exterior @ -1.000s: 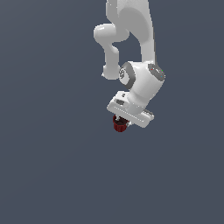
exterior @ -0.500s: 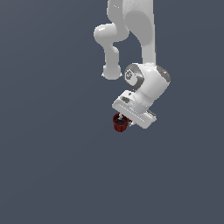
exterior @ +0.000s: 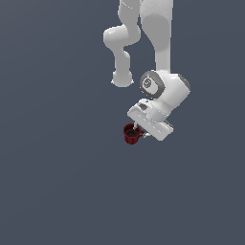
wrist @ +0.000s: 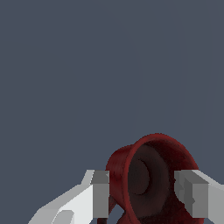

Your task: Pick up the object and move it to a goal position.

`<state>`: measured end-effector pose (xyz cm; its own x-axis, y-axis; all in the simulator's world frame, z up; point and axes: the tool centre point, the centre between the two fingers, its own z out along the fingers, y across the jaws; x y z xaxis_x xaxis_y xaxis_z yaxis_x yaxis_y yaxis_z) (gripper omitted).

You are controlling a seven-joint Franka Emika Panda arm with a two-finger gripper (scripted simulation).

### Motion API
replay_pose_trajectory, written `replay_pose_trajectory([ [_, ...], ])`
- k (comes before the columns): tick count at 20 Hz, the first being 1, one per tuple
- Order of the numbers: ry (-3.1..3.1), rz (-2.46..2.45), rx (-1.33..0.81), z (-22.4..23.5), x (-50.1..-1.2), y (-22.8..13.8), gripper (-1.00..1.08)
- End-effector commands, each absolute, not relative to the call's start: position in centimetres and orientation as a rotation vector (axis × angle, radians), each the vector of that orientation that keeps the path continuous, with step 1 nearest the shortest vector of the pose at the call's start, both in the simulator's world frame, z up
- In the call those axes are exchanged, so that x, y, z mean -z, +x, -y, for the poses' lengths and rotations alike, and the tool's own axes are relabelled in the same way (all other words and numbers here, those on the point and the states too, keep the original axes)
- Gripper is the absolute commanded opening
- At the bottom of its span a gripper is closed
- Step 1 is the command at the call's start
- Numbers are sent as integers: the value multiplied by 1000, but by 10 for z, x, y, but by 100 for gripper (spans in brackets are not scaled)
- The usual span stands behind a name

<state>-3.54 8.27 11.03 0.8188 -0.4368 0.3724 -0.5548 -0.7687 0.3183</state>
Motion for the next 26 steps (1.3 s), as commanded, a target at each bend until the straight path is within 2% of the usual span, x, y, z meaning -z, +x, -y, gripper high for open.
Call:
replay_pose_trajectory([
  [1, 2562, 767, -423, -86, -108, -38, 28],
  [13, 2504, 841, -531, -97, -103, -46, 28],
  [26, 2498, 848, -543, -91, -92, -44, 28],
])
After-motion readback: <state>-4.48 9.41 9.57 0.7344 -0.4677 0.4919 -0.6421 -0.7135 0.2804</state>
